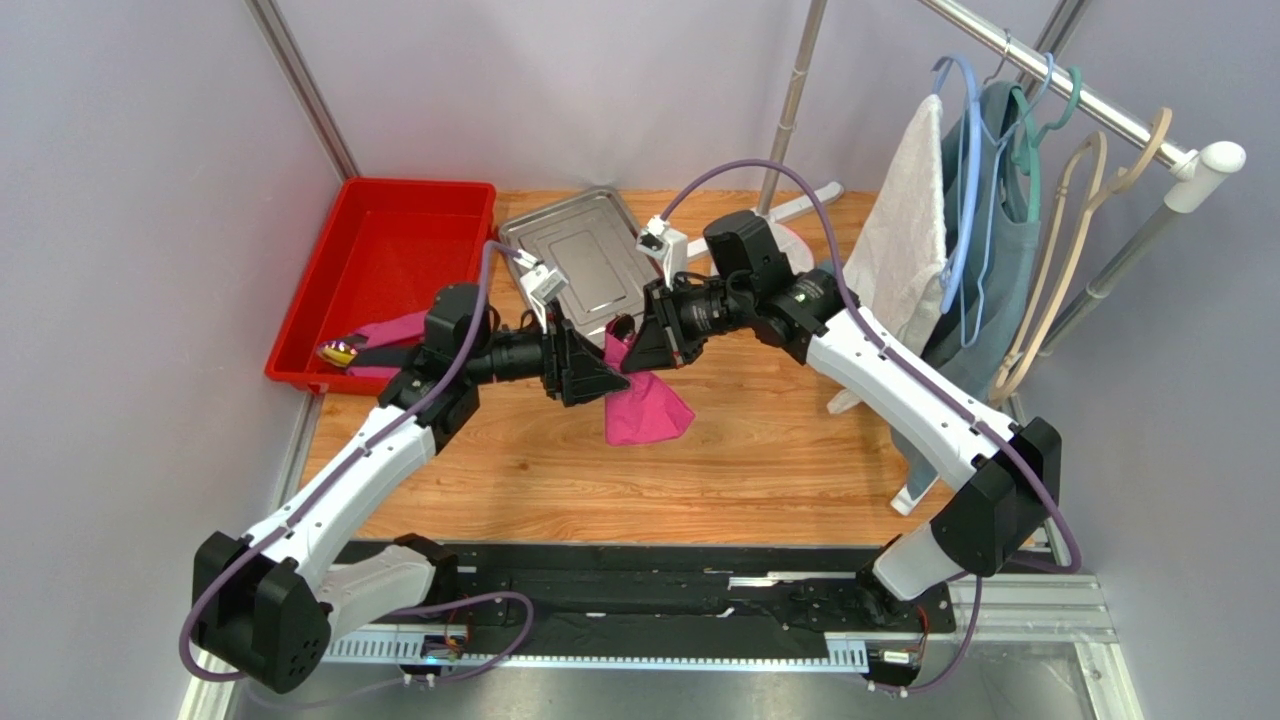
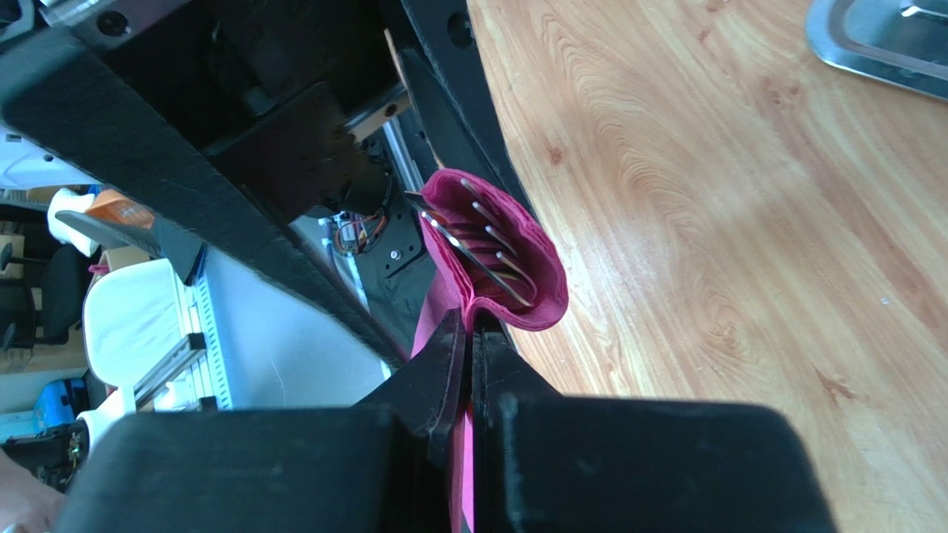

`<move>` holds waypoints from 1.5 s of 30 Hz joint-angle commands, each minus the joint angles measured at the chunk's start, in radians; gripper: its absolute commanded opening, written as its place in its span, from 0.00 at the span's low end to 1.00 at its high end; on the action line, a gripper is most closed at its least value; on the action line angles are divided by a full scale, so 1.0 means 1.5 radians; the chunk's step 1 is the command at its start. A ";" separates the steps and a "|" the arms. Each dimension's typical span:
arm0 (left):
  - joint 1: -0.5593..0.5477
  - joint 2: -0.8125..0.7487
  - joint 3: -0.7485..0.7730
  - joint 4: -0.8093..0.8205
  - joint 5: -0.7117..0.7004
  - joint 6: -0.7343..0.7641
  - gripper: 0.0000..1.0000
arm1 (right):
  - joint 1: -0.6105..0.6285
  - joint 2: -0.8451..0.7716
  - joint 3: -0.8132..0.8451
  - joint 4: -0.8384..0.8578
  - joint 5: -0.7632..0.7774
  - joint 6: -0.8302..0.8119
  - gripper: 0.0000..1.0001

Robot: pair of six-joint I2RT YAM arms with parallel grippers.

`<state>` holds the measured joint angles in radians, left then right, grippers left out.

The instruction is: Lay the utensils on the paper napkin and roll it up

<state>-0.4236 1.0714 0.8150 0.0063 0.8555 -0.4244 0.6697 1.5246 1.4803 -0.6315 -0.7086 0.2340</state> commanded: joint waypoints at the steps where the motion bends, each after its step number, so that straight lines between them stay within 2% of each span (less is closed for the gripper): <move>1: -0.007 -0.002 -0.019 0.071 0.001 -0.025 0.60 | 0.009 -0.011 0.035 0.029 -0.014 0.022 0.00; 4: -0.007 -0.006 -0.034 0.086 -0.001 -0.040 0.57 | 0.011 -0.012 0.037 0.031 -0.018 0.029 0.00; 11: -0.007 -0.002 -0.044 0.108 0.004 -0.064 0.59 | 0.013 -0.008 0.046 0.034 -0.016 0.041 0.00; 14: -0.007 0.003 -0.054 0.128 0.011 -0.074 0.51 | 0.013 -0.008 0.047 0.035 -0.015 0.045 0.00; 16: -0.007 0.003 -0.060 0.146 0.018 -0.080 0.42 | 0.013 -0.010 0.046 0.033 -0.014 0.045 0.00; 17: -0.007 0.002 -0.063 0.149 0.020 -0.083 0.36 | 0.014 -0.011 0.046 0.033 -0.014 0.046 0.00; 18: -0.007 0.002 -0.065 0.157 0.025 -0.084 0.25 | 0.014 -0.010 0.046 0.032 -0.015 0.045 0.00; 21: -0.007 -0.001 -0.067 0.168 0.026 -0.090 0.07 | 0.014 -0.010 0.047 0.033 -0.023 0.049 0.00; 23: -0.007 -0.001 -0.066 0.170 0.029 -0.097 0.00 | 0.012 -0.007 0.052 0.034 -0.029 0.046 0.00; 24: -0.007 -0.002 -0.066 0.168 0.032 -0.099 0.00 | 0.009 -0.007 0.055 0.033 -0.035 0.045 0.01; 28: 0.000 -0.015 -0.070 0.169 0.032 -0.111 0.00 | -0.021 -0.006 0.070 0.034 -0.070 0.063 0.25; 29: 0.002 -0.017 -0.070 0.177 0.031 -0.121 0.00 | -0.032 -0.008 0.072 0.034 -0.073 0.061 0.36; 30: 0.006 -0.019 -0.071 0.182 0.033 -0.129 0.00 | -0.038 -0.011 0.072 0.031 -0.077 0.054 0.41; 31: 0.014 -0.021 -0.072 0.187 0.034 -0.136 0.00 | -0.043 -0.015 0.072 0.027 -0.079 0.048 0.49; 35: 0.036 -0.027 -0.063 0.208 0.046 -0.170 0.00 | -0.064 -0.046 0.048 -0.006 -0.094 0.003 0.67; 39: 0.051 -0.029 -0.044 0.213 0.060 -0.185 0.00 | -0.064 -0.080 0.012 -0.073 -0.087 -0.087 0.67; 45: 0.055 -0.033 -0.030 0.218 0.072 -0.198 0.00 | -0.065 -0.124 -0.035 -0.112 -0.085 -0.142 0.66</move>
<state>-0.3470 1.0527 0.7151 0.2676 0.9268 -0.6926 0.5690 1.3895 1.4551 -0.7517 -0.8196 0.1207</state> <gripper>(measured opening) 0.029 0.664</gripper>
